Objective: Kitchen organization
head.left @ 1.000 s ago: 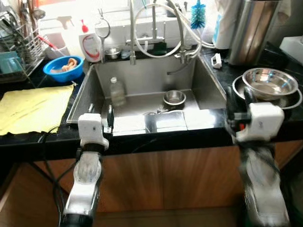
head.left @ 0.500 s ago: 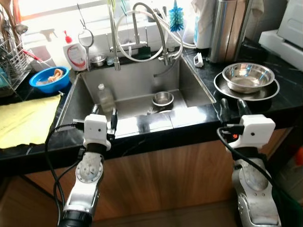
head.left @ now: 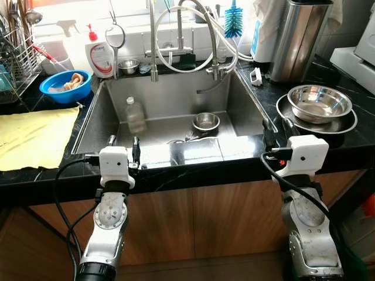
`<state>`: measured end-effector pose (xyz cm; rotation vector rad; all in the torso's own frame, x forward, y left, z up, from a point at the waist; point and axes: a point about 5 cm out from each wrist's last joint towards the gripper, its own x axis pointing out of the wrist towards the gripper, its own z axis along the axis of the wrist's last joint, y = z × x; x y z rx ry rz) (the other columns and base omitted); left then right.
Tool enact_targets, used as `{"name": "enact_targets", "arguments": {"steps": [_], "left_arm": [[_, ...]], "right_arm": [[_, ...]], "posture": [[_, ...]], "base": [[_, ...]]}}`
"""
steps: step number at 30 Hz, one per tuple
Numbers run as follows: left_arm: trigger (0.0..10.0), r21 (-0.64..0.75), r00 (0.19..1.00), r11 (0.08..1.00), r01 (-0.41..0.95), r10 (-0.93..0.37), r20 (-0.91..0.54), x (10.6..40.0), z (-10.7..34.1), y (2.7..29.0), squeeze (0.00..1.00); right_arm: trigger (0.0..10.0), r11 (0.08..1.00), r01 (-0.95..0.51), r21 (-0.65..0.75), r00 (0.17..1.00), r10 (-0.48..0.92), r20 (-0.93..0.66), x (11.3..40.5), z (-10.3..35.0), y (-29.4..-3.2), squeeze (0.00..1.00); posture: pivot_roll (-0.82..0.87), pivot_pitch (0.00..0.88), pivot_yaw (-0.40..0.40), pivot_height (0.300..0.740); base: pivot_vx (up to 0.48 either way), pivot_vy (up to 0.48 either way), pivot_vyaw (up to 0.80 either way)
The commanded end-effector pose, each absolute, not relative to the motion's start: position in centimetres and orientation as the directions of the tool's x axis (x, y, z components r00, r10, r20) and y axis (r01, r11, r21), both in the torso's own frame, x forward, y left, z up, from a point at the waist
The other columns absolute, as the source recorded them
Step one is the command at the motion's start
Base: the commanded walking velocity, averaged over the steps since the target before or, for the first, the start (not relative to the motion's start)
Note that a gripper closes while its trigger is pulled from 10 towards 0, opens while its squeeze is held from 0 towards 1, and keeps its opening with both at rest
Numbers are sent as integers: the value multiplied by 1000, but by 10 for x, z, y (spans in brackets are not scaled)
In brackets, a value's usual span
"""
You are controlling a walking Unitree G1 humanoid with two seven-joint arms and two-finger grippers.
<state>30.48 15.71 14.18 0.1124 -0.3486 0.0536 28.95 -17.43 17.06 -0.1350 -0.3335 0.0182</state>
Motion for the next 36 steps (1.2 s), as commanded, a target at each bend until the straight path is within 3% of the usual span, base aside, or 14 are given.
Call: {"name": "enact_targets", "arguments": {"steps": [1, 8, 23, 36], "left_arm": [[10000, 143, 931, 988, -60, 4, 365, 310, 147, 154, 0], [10000, 124, 930, 992, -40, -9, 367, 309, 147, 144, 0], [10000, 129, 931, 990, -52, 2, 364, 307, 147, 147, 0], [10000, 127, 931, 991, -35, -14, 364, 307, 147, 143, 0]], "right_arm": [[10000, 990, 28, -139, 937, 23, 349, 294, 178, -180, 0], [10000, 995, 69, -69, 935, -41, 353, 297, 181, -183, 0], [10000, 995, 98, -15, 931, -86, 355, 298, 186, -184, 0], [10000, 997, 60, -46, 929, -39, 368, 298, 189, -176, 0]], "posture": [[-180, 0, 47, 740], [-177, 0, 53, 740], [-163, 0, 57, 740], [-161, 0, 61, 740]], "base": [[0, 0, 0], [0, 0, 0], [279, 0, 0], [274, 0, -120]]}}
